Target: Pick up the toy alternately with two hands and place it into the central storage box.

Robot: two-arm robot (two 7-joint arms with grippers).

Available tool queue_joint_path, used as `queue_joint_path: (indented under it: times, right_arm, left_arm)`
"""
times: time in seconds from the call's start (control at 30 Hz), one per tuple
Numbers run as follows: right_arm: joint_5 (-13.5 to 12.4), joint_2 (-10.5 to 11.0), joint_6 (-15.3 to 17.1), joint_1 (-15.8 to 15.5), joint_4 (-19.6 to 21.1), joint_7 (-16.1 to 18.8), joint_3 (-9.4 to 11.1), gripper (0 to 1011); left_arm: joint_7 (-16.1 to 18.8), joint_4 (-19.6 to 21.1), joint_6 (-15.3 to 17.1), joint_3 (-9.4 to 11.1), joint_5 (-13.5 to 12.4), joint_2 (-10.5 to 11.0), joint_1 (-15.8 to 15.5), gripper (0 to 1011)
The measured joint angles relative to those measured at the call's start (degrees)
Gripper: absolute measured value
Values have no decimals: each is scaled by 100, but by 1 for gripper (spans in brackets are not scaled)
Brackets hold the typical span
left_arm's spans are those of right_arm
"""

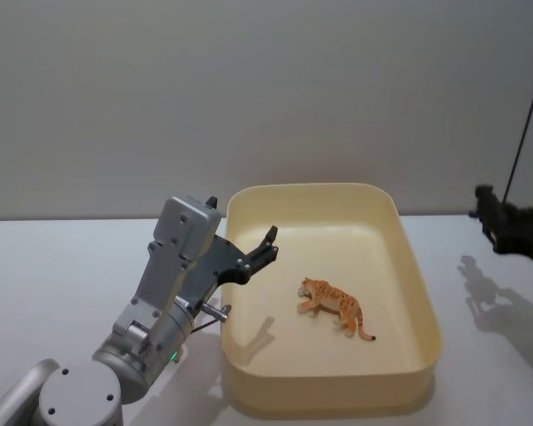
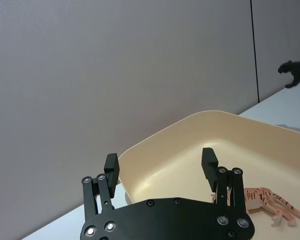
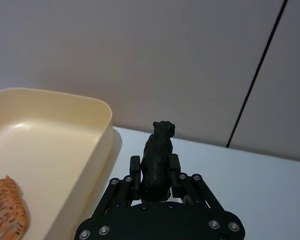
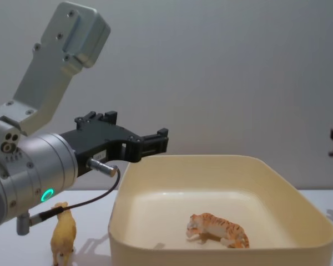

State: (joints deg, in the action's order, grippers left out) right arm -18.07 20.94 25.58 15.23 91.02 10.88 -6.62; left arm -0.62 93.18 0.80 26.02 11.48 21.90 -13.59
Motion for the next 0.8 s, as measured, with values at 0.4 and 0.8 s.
queue_joint_path:
  times: [0.4, 0.8]
  right_arm:
    - [96, -47, 1, 359, 28, 617, -88, 307]
    - [250, -256, 252, 665, -96, 1392, -396, 307]
  left_arm:
    - [0, 0, 0, 0, 0, 0, 0, 1002]
    - [0, 0, 0, 0, 0, 0, 0, 1002]
